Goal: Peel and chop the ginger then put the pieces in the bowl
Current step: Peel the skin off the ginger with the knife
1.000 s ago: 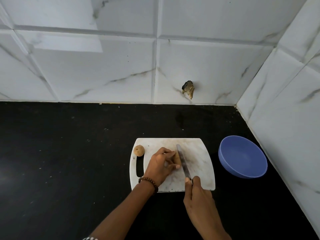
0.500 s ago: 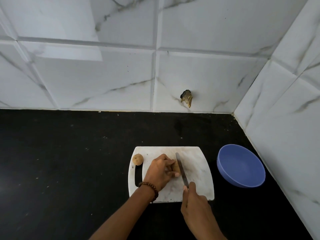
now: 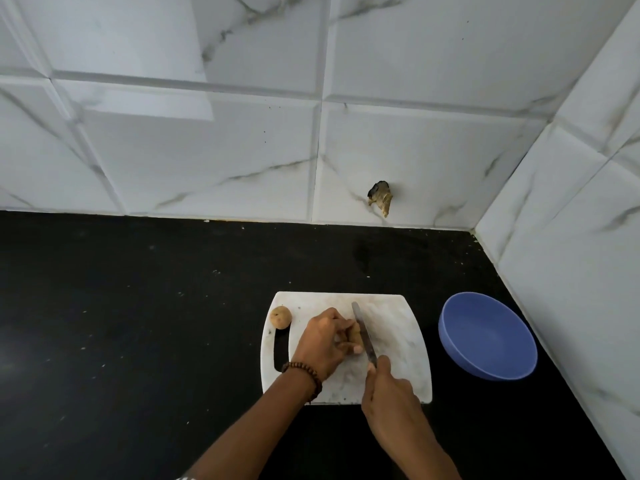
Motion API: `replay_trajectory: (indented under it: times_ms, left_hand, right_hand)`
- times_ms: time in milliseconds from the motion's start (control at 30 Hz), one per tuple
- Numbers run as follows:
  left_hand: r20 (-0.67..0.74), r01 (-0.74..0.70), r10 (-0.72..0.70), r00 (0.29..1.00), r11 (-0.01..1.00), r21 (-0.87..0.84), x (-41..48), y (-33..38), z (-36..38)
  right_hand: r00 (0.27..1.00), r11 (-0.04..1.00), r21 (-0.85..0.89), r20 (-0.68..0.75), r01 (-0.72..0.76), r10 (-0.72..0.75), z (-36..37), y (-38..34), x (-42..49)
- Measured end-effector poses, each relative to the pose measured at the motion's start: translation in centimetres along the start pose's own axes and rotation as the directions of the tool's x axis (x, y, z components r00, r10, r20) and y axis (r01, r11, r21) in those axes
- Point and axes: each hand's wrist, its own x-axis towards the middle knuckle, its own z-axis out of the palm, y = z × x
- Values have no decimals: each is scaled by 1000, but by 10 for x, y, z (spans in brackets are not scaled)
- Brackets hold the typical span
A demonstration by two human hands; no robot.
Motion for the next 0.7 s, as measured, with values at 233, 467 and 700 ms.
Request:
replay_trajectory:
  times_ms: [233,467,700]
  left_hand:
    - [-26,-8,9,1000,999,40,-2,1,1]
    - [-3,33,-33,999,997,-69,-3,-1,3]
    - [-56,23,-29,998,995,-99,-7,-1,2]
  right_hand:
    - [998,999,-8,-45,39,-39,5,2,-1]
    - [993,998,-8,-103,60,-60,14,6,-7]
    - [985,996,-24,-147,91,-93,17,9,-11]
